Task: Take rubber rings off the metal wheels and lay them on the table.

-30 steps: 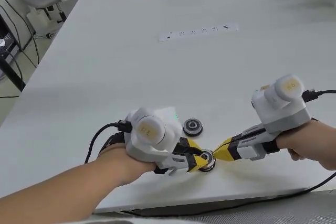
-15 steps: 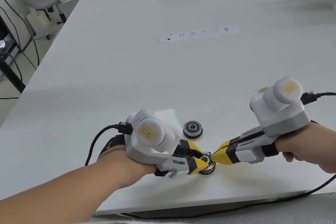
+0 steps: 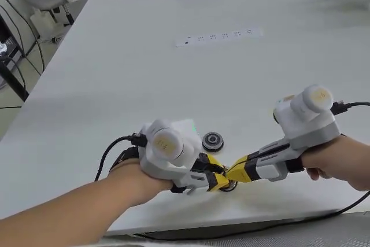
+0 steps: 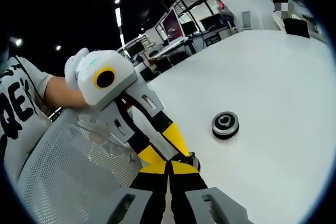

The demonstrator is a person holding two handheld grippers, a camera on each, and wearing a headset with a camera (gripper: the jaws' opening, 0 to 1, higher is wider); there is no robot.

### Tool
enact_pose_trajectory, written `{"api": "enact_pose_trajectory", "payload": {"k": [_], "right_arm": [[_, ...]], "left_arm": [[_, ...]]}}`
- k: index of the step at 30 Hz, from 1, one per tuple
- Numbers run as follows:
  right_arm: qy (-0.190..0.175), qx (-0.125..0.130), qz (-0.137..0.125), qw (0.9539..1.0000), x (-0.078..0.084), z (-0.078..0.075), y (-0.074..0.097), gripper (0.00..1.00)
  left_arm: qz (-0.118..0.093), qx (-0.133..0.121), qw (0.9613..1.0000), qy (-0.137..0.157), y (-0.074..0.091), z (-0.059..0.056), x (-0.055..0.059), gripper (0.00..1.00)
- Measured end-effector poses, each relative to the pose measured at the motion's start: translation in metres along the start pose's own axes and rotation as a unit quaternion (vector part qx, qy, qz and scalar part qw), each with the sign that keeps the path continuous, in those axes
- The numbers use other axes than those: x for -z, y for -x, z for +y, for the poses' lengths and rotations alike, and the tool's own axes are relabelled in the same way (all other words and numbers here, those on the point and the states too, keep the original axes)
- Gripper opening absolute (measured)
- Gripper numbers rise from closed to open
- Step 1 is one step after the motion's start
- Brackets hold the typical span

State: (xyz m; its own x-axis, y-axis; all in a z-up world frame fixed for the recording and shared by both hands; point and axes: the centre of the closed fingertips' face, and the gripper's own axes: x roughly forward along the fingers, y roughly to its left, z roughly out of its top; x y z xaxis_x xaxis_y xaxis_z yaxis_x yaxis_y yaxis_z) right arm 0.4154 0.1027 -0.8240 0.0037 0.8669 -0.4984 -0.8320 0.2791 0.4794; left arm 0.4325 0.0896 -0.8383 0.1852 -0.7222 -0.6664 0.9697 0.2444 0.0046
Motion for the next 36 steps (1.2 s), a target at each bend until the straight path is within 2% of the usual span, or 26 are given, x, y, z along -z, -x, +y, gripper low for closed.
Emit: {"api": "enact_pose_trajectory", "payload": {"k": [5, 14, 26, 36], "right_arm": [[0.006, 0.005, -0.007, 0.9999, 0.0, -0.005, 0.005, 0.0], [0.026, 0.016, -0.004, 0.9995, 0.001, -0.009, 0.006, 0.0], [0.022, 0.021, -0.007, 0.9995, 0.002, -0.01, 0.008, 0.0], [0.021, 0.022, -0.016, 0.9994, -0.002, -0.01, 0.009, 0.0]], "left_arm": [[0.0, -0.001, 1.0, 0.0, 0.0, 0.0, 0.0, 0.07], [-0.002, 0.002, 0.9999, 0.01, 0.0, 0.001, 0.0, 0.07], [0.002, 0.007, 1.0, 0.007, 0.002, -0.001, 0.001, 0.08], [0.001, 0.012, 0.9999, 0.002, 0.011, -0.003, -0.004, 0.1]]}}
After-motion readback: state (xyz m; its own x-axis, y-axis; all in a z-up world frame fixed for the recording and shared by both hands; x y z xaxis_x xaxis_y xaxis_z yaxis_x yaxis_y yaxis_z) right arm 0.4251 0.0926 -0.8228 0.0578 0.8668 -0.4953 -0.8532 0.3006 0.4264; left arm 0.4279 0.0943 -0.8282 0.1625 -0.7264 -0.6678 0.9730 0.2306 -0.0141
